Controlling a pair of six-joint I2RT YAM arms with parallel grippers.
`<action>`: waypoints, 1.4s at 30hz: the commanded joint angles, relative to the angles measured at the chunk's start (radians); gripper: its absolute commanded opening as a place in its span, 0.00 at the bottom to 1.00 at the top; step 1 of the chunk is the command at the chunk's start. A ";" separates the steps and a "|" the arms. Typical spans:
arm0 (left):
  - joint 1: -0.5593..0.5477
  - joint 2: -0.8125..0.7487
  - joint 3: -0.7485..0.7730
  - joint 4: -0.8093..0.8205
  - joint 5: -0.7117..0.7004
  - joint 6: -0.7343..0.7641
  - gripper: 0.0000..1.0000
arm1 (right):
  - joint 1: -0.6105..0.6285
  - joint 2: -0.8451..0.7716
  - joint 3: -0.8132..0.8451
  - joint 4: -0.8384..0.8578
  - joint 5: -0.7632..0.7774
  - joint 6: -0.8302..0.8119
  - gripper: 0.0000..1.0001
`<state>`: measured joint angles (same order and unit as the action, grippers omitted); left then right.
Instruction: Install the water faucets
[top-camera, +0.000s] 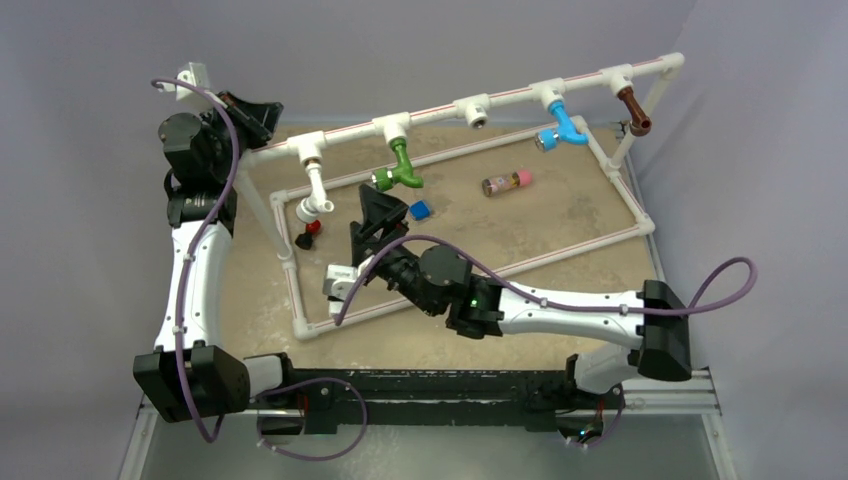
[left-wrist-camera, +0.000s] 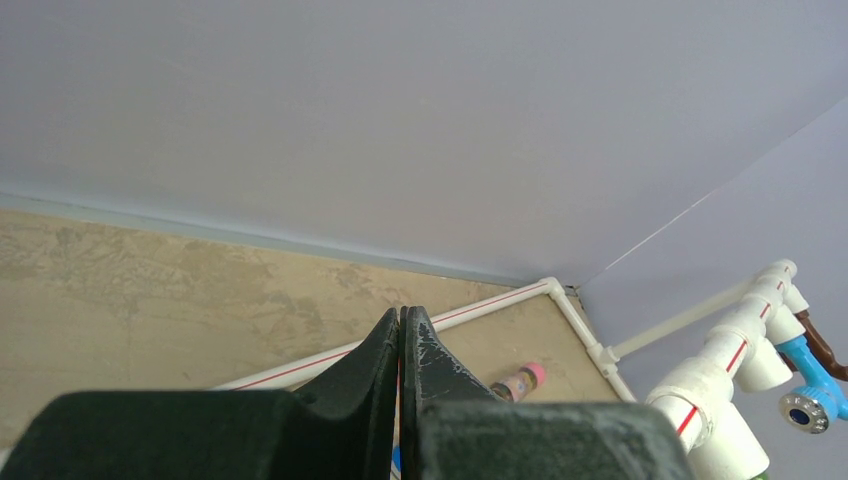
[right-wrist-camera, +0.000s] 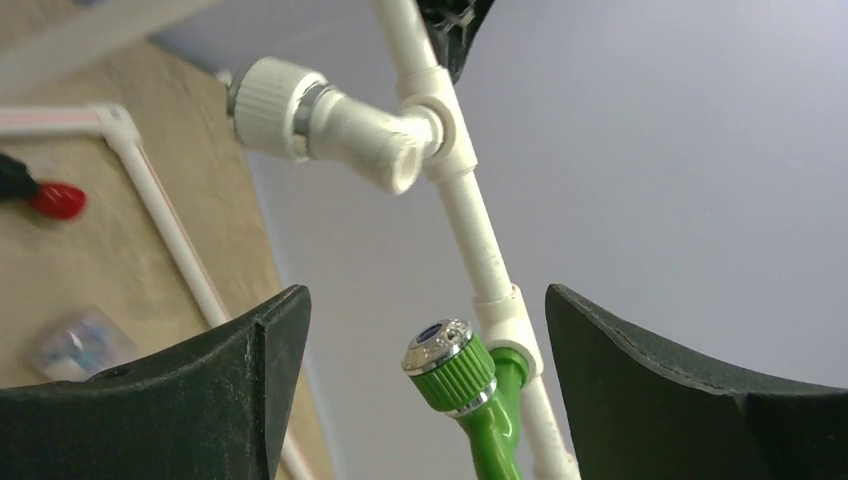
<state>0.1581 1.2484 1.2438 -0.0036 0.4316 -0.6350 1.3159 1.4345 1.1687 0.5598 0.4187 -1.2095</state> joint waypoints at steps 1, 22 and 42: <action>0.017 0.083 -0.124 -0.397 0.093 0.006 0.00 | 0.013 0.060 0.043 0.102 0.127 -0.376 0.88; 0.024 0.092 -0.124 -0.392 0.116 0.001 0.00 | 0.036 0.302 0.317 0.043 0.161 -0.600 0.87; 0.026 0.095 -0.127 -0.389 0.131 -0.004 0.00 | 0.029 0.402 0.431 -0.089 0.203 -0.545 0.54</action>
<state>0.1741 1.2560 1.2446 0.0105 0.4770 -0.6437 1.3426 1.8317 1.5520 0.4808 0.6205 -1.7874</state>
